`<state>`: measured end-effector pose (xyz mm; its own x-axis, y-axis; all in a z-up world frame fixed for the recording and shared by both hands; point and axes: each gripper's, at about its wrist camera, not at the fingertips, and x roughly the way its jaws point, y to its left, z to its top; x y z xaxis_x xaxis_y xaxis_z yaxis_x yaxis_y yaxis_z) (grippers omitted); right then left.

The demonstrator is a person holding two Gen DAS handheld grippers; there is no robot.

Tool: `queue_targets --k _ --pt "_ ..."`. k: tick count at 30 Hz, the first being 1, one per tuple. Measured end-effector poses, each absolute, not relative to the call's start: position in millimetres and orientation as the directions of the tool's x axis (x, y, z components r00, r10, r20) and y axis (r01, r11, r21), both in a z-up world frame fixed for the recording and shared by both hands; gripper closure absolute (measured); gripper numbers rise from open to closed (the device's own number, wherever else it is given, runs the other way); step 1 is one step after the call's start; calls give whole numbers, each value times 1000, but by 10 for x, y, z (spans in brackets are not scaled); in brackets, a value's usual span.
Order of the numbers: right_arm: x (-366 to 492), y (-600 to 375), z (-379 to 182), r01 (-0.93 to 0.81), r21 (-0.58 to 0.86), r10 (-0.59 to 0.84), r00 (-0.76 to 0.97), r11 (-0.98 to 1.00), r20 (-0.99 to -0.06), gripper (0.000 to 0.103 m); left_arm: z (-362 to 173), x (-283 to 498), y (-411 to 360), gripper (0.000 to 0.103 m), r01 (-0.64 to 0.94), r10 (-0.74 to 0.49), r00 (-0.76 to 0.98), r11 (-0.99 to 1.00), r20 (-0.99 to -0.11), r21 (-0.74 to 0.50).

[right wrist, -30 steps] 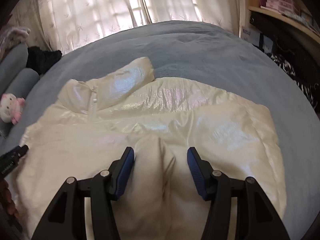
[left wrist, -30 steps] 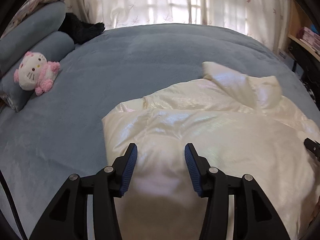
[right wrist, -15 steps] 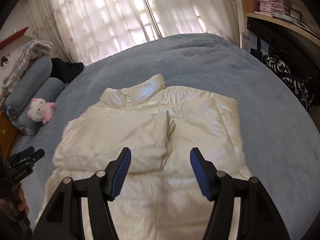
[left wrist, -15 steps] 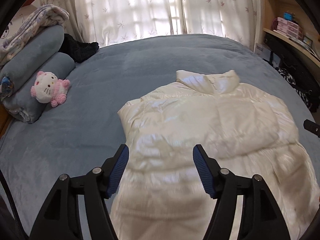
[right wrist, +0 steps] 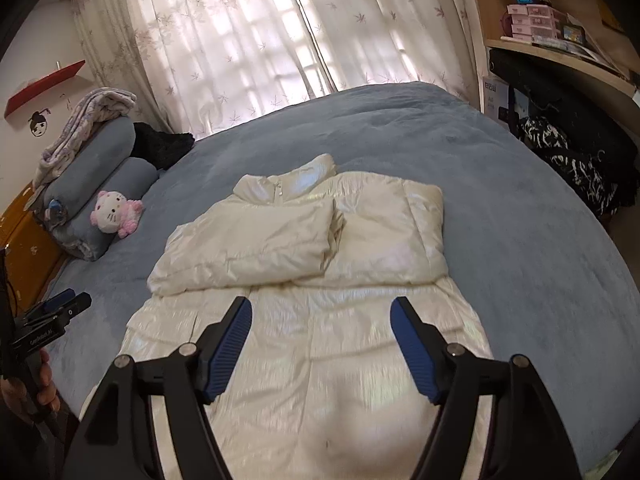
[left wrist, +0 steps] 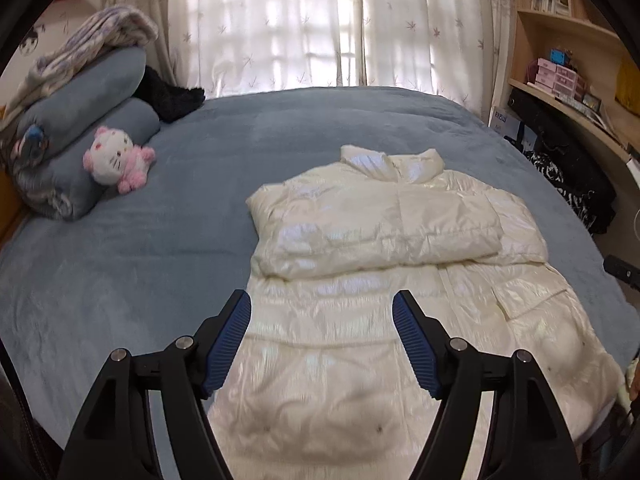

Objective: Fold large clothes
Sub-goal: 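Grasp the jacket hem with both grippers and lift it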

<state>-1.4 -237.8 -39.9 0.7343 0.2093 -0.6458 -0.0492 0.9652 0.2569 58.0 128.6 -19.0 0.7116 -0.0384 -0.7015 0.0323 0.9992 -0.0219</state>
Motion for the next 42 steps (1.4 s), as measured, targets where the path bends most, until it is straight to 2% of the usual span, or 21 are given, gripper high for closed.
queue_targets --k 7,16,22,25,31,36,38,39,40,41,42 --pt "-456 -2630 -577 -57 284 239 710 957 -663 24 -517 234 1762 30 11 -65 642 997 -764 -76" --pt "-888 -3254 -1086 68 339 219 642 938 -735 23 -1082 -180 2414 30 -20 -167 508 979 -845 -205" --pt "-1135 -3528 -1370 131 346 202 604 929 -771 23 -1395 -340 2693 30 -57 -244 462 951 -853 -303" --pt "-1189 -3601 -1523 151 397 245 578 905 -778 23 -1526 -350 2742 30 -56 -305 439 930 -845 -365" --pt "-1195 -3516 -1766 144 486 327 575 862 -750 23 -1680 -310 2683 26 -28 -387 431 897 -815 -441" --pt "-1113 -3397 -1831 123 538 368 602 834 -708 22 -1752 -214 2564 26 -7 -438 431 872 -789 -489" --pt "-1088 -3368 -1852 125 539 364 609 833 -705 25 -1779 -182 2506 26 -5 -443 443 868 -780 -496" --pt "-1076 -3346 -1866 126 539 363 611 832 -704 31 -1789 -171 2491 26 -8 -443 449 866 -776 -500" --pt "-1073 -3349 -1873 127 541 366 609 831 -704 41 -1796 -168 2483 29 -15 -446 458 861 -769 -508" --pt "-1065 -3336 -1882 125 550 375 606 826 -701 47 -1807 -165 2476 33 -32 -446 469 854 -762 -519" --pt "-1060 -3327 -1889 127 558 381 606 820 -698 56 -1820 -168 2475 49 -47 -445 473 849 -761 -526"
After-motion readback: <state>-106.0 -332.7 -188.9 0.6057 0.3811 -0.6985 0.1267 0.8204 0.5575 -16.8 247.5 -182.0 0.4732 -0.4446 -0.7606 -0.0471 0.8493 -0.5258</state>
